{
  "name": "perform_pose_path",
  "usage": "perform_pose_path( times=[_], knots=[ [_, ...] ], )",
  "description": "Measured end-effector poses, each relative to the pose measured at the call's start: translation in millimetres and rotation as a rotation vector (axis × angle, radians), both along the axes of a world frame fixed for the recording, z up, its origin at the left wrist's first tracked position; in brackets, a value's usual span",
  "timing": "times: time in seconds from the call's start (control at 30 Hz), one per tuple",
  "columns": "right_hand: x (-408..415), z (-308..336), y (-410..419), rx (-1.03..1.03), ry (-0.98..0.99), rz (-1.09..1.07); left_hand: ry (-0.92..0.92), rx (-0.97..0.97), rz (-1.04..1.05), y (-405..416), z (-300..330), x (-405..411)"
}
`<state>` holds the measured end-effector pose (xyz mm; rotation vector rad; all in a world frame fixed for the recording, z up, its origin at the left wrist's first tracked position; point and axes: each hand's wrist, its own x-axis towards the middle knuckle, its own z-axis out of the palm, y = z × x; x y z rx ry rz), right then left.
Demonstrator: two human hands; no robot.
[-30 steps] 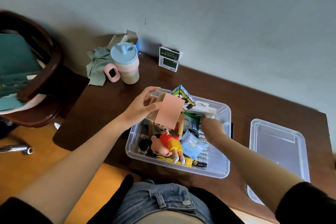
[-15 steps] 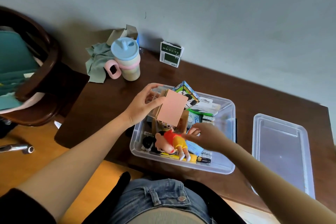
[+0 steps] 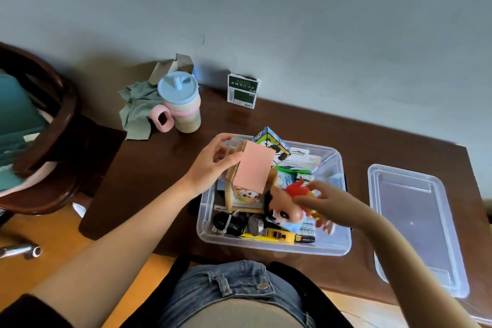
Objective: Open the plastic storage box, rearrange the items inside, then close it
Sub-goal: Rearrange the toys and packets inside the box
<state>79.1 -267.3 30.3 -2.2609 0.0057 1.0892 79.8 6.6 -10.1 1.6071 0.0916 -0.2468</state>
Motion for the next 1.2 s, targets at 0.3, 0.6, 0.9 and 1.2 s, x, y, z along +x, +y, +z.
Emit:
perform_pose_path(
  times=[0.3, 0.6, 0.9, 1.2],
  knots=[
    [9.2, -46.0, 27.0, -0.159, -0.031, -0.407, -0.015, -0.013, 0.01, -1.2, -1.2, -0.3],
    [-7.7, -71.6, 55.7, -0.359, -0.352, -0.155, -0.006, -0.01, 0.026, -1.6, -3.3, -0.6],
    [1.3, -52.4, 12.2, -0.122, -0.158, -0.093, -0.014, 0.014, 0.023, 1.1, 2.5, -2.1],
    [-9.7, -21.7, 15.5, -0.048, -0.104, 0.216, -0.017, 0.046, 0.02, 3.9, -1.4, 0.0]
  ],
)
